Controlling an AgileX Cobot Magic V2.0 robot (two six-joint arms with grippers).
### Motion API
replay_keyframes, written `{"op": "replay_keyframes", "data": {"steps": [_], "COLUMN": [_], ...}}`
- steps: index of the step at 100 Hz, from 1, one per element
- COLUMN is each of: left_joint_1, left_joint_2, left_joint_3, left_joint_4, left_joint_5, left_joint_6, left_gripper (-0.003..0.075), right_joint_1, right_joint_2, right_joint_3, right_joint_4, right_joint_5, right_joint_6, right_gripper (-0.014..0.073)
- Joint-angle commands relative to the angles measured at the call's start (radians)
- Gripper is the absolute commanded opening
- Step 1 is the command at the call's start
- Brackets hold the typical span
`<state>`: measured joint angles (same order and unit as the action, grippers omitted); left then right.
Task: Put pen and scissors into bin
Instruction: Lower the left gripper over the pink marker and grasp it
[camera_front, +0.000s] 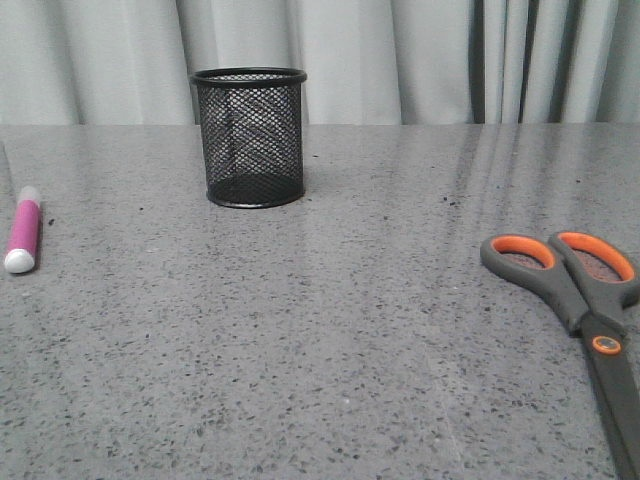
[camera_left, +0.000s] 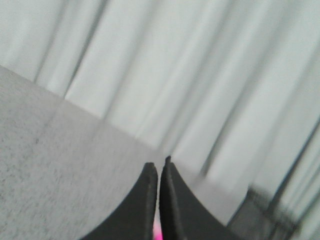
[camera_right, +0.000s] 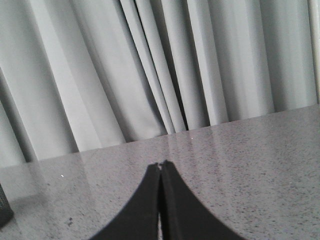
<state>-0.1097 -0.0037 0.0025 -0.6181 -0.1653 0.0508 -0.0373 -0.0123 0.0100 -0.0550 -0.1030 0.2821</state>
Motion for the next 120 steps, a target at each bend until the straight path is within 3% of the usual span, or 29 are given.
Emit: {"op": "replay_keyframes", "data": {"steps": [1, 20, 31, 41, 50, 58, 65, 72, 84, 93, 107, 120], "left_joint_1": [0.002, 0.002, 0.002, -0.007, -0.025, -0.032, -0.035, -0.035, -0.035, -0.035, -0.035, -0.035], "left_joint_2": [-0.031, -0.031, -0.024, 0.004, 0.06, 0.15, 0.264, 0.401, 0.672, 0.838, 1.077, 1.257], "left_joint_3": [0.042, 0.04, 0.035, 0.011, -0.067, -0.169, -0.271, -0.388, -0.605, -0.763, -0.97, -1.08], "left_joint_4": [-0.127, -0.252, -0.37, -0.355, -0.213, -0.076, 0.009, 0.068, 0.174, 0.226, 0.288, 0.326], "left_joint_5": [-0.146, -0.176, -0.088, 0.054, 0.153, 0.192, 0.238, 0.344, 0.567, 0.717, 0.917, 0.997], "left_joint_6": [-0.009, -0.013, -0.017, -0.012, 0.031, 0.049, 0.049, 0.049, 0.049, 0.041, -0.051, -0.076], "left_gripper": [-0.0019, -0.0019, -0.0018, 0.0017, 0.0175, 0.0376, 0.0458, 0.0426, 0.0333, 0.0279, 0.0272, 0.0272], "right_joint_1": [-0.006, -0.006, -0.006, -0.006, 0.002, 0.034, 0.067, 0.101, 0.158, 0.2, 0.257, 0.295], "right_joint_2": [-0.003, 0.047, 0.095, 0.161, 0.242, 0.331, 0.413, 0.491, 0.606, 0.657, 0.674, 0.674], "right_joint_3": [-0.002, -0.057, -0.102, -0.159, -0.233, -0.313, -0.388, -0.467, -0.561, -0.583, -0.583, -0.583], "right_joint_4": [0.004, 0.004, 0.004, 0.004, 0.004, 0.004, 0.004, 0.004, 0.004, 0.004, 0.004, 0.004], "right_joint_5": [-0.079, -0.077, -0.075, -0.075, -0.063, -0.026, 0.053, 0.166, 0.284, 0.285, 0.288, 0.311], "right_joint_6": [0.03, 0.03, 0.03, 0.03, 0.038, 0.038, 0.038, 0.038, 0.038, 0.038, 0.038, 0.038], "right_gripper": [-0.0069, -0.0069, -0.0069, -0.0065, 0.0003, 0.0162, 0.0298, 0.0367, 0.037, 0.037, 0.037, 0.037]}}
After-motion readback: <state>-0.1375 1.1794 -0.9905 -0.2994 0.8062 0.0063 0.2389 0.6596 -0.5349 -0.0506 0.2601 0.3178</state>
